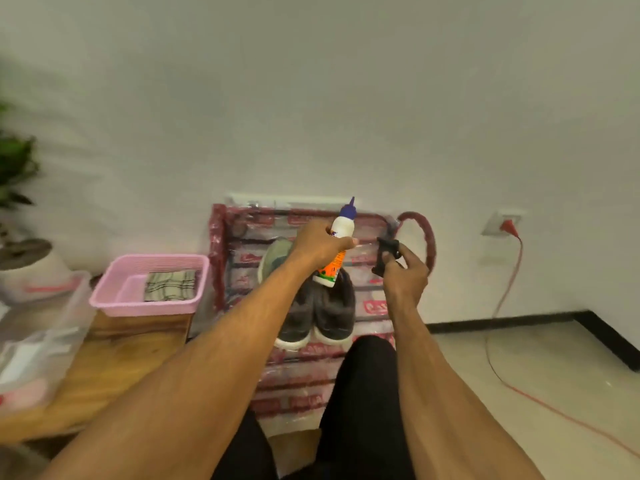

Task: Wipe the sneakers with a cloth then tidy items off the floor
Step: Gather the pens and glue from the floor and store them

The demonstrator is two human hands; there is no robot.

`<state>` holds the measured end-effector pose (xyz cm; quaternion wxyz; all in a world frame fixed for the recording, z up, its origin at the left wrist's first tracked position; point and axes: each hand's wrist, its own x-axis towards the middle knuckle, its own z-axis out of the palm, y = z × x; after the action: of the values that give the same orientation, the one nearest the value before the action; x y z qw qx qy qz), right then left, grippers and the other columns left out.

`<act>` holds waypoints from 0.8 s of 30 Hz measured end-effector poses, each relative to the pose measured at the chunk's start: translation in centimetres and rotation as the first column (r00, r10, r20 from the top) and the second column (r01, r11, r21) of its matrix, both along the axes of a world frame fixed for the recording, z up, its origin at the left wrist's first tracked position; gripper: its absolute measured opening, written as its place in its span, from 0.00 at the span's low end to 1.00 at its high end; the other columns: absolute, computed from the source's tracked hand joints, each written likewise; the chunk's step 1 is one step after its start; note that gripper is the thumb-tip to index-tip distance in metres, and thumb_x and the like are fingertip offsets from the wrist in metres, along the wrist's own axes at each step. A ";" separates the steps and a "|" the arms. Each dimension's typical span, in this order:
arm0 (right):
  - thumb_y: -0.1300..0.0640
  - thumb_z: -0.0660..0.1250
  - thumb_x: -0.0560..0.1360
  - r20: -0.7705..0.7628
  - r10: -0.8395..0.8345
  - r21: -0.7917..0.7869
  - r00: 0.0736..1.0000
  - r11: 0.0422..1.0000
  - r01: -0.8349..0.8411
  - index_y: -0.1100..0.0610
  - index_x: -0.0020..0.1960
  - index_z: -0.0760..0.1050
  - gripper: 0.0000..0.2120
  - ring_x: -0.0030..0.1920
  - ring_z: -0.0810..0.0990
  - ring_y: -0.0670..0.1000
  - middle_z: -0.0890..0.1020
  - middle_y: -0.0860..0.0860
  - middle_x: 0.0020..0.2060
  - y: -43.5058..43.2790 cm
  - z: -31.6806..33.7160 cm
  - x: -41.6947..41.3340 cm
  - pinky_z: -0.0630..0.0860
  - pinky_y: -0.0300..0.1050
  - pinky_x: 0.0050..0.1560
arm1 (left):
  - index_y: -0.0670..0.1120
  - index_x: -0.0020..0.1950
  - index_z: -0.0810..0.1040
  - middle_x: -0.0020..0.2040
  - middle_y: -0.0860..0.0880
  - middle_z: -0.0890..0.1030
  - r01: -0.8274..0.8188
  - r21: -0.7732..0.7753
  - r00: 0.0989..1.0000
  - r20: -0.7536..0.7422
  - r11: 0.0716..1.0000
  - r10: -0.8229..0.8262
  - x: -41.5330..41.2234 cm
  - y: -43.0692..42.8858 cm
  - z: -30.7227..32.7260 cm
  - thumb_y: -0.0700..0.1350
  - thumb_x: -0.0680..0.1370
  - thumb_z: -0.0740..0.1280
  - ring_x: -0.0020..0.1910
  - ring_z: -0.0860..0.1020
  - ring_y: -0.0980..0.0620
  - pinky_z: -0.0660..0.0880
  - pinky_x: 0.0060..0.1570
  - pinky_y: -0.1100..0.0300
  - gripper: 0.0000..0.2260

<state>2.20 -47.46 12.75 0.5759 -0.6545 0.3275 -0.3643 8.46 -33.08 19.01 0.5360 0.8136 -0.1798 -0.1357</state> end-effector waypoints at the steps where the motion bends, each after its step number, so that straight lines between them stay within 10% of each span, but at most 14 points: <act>1: 0.63 0.68 0.77 0.022 0.043 0.011 0.999 0.999 -0.043 0.54 0.64 0.78 0.17 0.47 0.83 0.49 0.83 0.50 0.54 0.7 0.7 0.9 0.80 0.42 0.50 | 0.43 0.50 0.78 0.38 0.49 0.78 -0.038 -0.003 0.999 0.014 0.999 0.038 0.5 1.3 0.5 0.50 0.72 0.75 0.35 0.76 0.53 0.69 0.35 0.60 0.14; 10: 0.68 0.69 0.74 0.223 0.416 0.125 0.882 0.885 -0.449 0.58 0.62 0.79 0.17 0.44 0.82 0.46 0.83 0.51 0.52 10.6 4.9 8.2 0.78 0.30 0.39 | 0.43 0.49 0.79 0.44 0.44 0.80 -0.440 0.123 0.893 0.160 0.889 0.420 3.5 14.9 3.7 0.52 0.69 0.76 0.39 0.79 0.47 0.75 0.41 0.55 0.17; 19: 0.67 0.73 0.71 0.295 0.664 0.176 0.687 0.669 -0.722 0.54 0.58 0.81 0.18 0.54 0.82 0.54 0.84 0.51 0.53 24.3 6.3 9.3 0.81 0.50 0.53 | 0.41 0.47 0.78 0.39 0.45 0.78 -0.650 0.170 0.759 0.196 0.741 0.621 0.9 29.8 2.7 0.53 0.71 0.75 0.37 0.77 0.49 0.73 0.38 0.56 0.16; 24: 0.70 0.70 0.72 0.233 0.805 0.126 0.545 0.531 -0.838 0.52 0.51 0.83 0.16 0.49 0.81 0.50 0.83 0.47 0.45 31.7 4.8 7.9 0.80 0.37 0.46 | 0.44 0.38 0.76 0.35 0.47 0.76 -0.719 0.185 0.693 0.127 0.670 0.710 -1.9 37.6 0.1 0.51 0.70 0.76 0.35 0.74 0.50 0.69 0.34 0.59 0.14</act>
<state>10.06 -15.75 17.51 0.7709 -0.6339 -0.0242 -0.0574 6.61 4.54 19.09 0.4487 0.8758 0.1572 0.0835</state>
